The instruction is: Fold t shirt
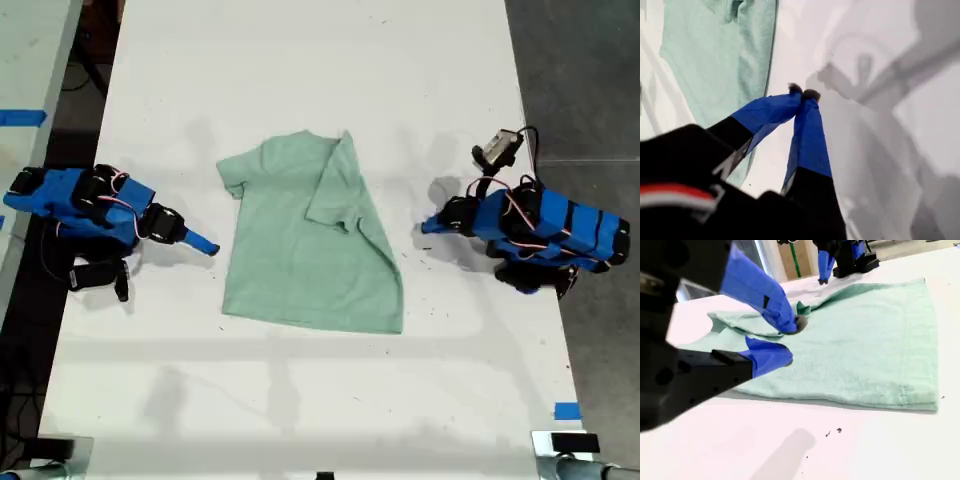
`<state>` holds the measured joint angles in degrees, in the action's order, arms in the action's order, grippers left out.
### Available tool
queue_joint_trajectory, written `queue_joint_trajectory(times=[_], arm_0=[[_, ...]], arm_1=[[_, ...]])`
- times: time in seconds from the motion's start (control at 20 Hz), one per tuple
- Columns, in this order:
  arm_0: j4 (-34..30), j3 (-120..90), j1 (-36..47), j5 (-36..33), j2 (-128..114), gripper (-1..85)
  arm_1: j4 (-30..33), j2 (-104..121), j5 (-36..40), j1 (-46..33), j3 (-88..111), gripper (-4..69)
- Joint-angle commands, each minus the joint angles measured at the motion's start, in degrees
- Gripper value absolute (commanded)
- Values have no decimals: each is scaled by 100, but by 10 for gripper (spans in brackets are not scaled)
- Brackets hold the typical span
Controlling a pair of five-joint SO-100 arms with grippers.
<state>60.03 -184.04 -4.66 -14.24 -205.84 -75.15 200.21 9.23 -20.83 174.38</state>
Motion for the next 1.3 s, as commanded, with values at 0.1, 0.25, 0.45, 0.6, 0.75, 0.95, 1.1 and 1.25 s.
queue_joint_trajectory(times=[0.1, 0.25, 0.45, 0.6, 0.75, 0.95, 1.1, 1.25], arm_0=[[-88, 18, 18, 18, -53, 62], [-88, 18, 18, 18, -53, 62], [-88, 18, 18, 18, -53, 62], [-88, 18, 18, 18, -53, 62], [-88, 18, 18, 18, -53, 62], [-88, 18, 18, 18, -53, 62], [-88, 18, 18, 18, -53, 62], [-88, 18, 18, 18, -53, 62]], arm_1=[[-123, 88, -167, 9, 229, 4], [-255, 88, -290, -79, 211, 4], [-316, 88, -360, -62, 185, 4], [-316, 88, -404, -44, 185, 4], [-290, 88, -404, -35, 193, 4], [-281, 88, -413, -26, 202, 4], [-272, 88, -413, -18, 202, 4], [-272, 88, -413, -18, 202, 4]])
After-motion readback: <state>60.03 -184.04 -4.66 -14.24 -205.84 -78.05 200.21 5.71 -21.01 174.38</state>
